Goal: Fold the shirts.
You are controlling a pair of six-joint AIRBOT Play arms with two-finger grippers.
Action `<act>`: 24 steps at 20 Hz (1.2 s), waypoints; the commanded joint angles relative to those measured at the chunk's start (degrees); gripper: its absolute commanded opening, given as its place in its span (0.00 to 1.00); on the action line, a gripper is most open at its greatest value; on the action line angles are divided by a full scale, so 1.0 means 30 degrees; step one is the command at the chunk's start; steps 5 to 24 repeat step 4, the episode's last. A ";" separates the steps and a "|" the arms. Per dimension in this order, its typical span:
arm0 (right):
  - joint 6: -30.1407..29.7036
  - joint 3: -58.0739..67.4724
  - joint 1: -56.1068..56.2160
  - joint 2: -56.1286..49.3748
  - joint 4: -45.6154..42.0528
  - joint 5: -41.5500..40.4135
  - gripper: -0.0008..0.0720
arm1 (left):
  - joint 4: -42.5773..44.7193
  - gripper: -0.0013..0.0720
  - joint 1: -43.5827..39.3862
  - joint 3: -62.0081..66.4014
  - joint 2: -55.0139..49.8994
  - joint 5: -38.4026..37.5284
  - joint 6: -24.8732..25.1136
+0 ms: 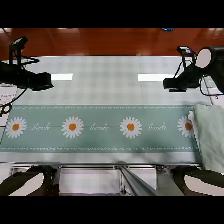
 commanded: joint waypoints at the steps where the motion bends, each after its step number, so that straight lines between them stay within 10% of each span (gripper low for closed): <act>1: 0.0029 0.0007 0.0022 -0.0007 -0.0102 0.0073 0.04 | 0.0058 0.05 0.0007 -0.0007 -0.0015 -0.0073 -0.0036; 24: 0.0029 0.0007 0.0022 -0.0015 -0.0102 0.0073 0.04 | 0.0058 0.05 0.0007 -0.0007 -0.0015 -0.0073 -0.0036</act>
